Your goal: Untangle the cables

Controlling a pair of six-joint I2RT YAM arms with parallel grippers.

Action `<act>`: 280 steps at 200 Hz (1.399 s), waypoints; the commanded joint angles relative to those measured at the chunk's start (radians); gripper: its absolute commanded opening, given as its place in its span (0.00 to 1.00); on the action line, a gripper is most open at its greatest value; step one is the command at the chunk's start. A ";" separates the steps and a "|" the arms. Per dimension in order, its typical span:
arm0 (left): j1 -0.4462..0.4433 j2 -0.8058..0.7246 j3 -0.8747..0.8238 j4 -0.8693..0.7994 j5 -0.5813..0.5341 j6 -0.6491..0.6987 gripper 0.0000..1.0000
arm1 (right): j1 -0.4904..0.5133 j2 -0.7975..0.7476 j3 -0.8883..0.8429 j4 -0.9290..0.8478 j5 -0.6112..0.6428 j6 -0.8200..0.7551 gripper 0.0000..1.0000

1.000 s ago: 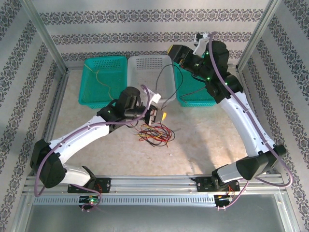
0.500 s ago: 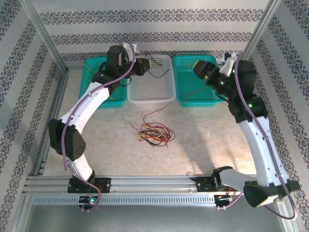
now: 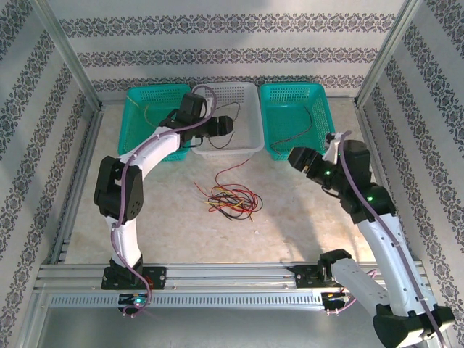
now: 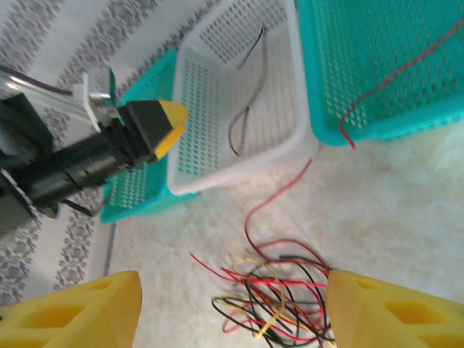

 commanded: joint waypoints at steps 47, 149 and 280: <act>0.008 -0.493 -0.334 -0.041 -0.002 -0.014 0.66 | 0.319 0.258 -0.068 0.032 0.146 -0.083 0.65; 0.001 -0.740 -0.793 -0.051 0.056 -0.165 0.63 | 0.492 0.767 0.221 -0.010 0.298 -0.323 0.61; -0.035 -0.700 -0.820 0.021 0.064 -0.216 0.59 | 0.550 0.938 0.334 -0.116 0.424 -0.391 0.54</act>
